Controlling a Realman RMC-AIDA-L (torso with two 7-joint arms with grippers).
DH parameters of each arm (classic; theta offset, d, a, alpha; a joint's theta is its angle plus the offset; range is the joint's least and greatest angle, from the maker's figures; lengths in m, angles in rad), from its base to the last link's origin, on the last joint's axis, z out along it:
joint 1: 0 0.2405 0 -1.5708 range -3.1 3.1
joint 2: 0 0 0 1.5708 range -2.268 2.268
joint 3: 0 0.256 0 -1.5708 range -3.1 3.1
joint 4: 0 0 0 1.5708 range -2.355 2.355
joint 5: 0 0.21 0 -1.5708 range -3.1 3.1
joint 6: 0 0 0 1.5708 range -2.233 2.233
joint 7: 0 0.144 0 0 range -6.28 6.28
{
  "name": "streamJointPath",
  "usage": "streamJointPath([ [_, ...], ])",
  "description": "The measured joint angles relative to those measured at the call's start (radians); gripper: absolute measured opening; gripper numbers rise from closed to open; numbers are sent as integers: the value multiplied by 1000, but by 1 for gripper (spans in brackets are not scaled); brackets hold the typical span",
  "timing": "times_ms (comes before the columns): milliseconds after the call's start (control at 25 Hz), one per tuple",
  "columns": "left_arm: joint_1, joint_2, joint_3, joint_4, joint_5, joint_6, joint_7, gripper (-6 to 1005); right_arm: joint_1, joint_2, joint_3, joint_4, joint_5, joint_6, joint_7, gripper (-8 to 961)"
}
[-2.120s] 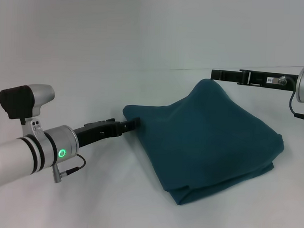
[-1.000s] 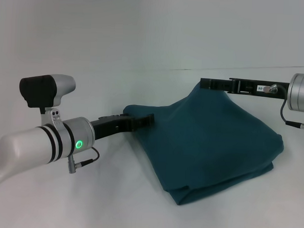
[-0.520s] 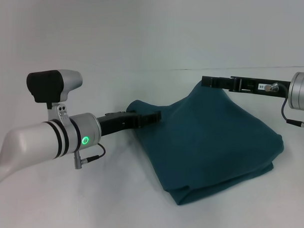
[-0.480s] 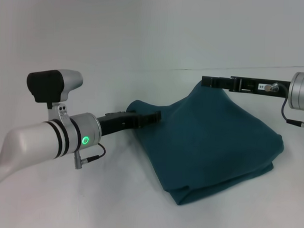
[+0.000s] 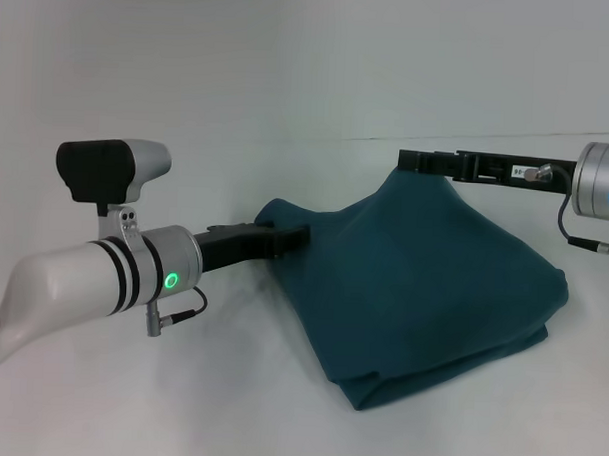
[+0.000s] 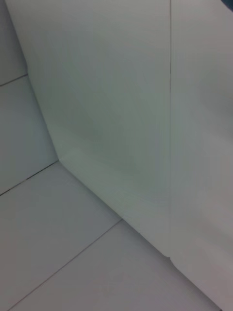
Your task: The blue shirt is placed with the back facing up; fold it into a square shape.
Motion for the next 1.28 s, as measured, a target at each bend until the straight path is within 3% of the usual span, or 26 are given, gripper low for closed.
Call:
streamJointPath([
  [520,-1,3,12,11,-3,-3,0,395,-2,6,0,8,15,18,-20,766],
  [720,1,5,12,19,-5,-3,0,190,-9,11,0,10,22,23,-30,766],
  [800,2,7,9,28,-5,-5,-1,41,-18,14,0,11,43,24,-45,766],
  [1280,6,42,0,91,1,-56,-16,41,-44,17,24,62,105,27,-105,765],
])
